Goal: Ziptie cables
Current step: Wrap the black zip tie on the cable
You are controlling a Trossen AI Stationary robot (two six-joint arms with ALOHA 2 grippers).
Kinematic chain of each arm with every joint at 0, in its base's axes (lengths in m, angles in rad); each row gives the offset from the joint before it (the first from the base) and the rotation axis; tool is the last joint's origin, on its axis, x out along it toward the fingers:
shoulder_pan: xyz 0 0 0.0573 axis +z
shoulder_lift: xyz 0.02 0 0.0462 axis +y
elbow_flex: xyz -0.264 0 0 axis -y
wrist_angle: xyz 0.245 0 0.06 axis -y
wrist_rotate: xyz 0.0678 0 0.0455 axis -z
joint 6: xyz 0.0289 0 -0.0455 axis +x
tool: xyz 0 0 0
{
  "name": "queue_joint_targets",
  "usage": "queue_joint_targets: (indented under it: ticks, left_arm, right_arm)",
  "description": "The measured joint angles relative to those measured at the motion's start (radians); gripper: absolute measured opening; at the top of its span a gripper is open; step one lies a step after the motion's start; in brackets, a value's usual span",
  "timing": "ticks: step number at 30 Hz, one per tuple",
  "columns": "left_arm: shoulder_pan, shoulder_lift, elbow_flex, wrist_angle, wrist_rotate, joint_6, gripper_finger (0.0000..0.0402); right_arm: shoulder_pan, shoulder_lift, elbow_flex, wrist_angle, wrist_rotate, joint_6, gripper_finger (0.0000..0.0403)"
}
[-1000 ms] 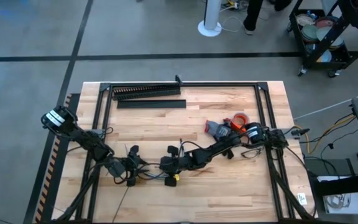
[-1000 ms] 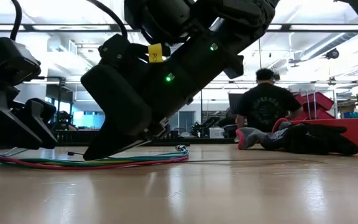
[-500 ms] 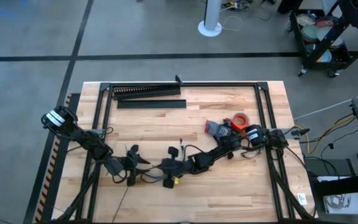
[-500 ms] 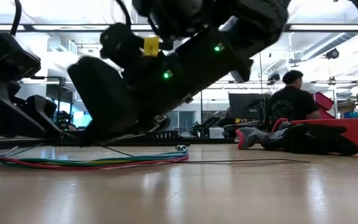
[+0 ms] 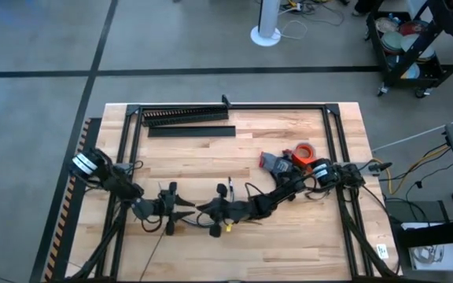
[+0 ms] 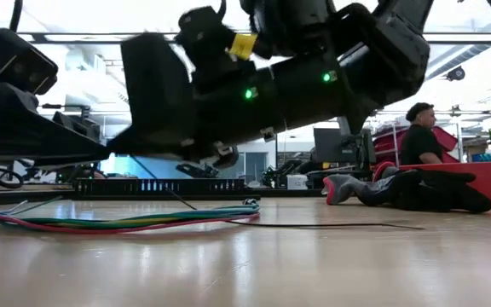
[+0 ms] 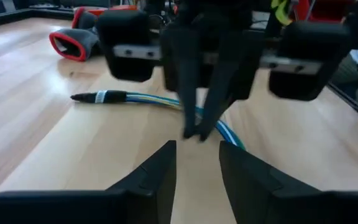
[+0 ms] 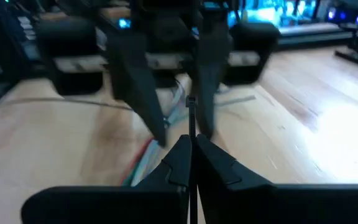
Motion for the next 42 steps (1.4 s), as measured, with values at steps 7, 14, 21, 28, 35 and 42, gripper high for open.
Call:
queue_joint_targets:
  ticks: [7,14,21,28,35,42]
  left_arm:
    - [0.003,0.107,-0.004,0.222,0.0,0.063,0.01]
    - [0.006,0.072,-0.005,0.223,-0.004,0.083,0.0104]
    - [0.011,0.006,-0.006,0.223,-0.03,0.148,0.0093]
    - [0.013,-0.027,-0.006,0.223,-0.031,0.183,0.0074]
    - [0.024,-0.028,0.015,0.222,-0.032,0.191,0.006]
    - [0.025,-0.047,0.016,0.219,-0.033,0.211,0.0059]
  right_arm:
    - [0.011,-0.001,-0.049,0.136,0.021,-0.029,0.0]
    - [0.011,-0.002,-0.063,0.211,0.043,-0.063,0.0]
    - [0.011,-0.002,-0.063,0.235,0.045,-0.076,0.0]
    - [0.011,-0.002,-0.063,0.29,0.045,-0.101,0.0]
    - [0.012,-0.003,-0.063,0.315,0.051,-0.112,0.0]
    - [0.012,-0.003,-0.063,0.318,0.056,-0.121,0.0]
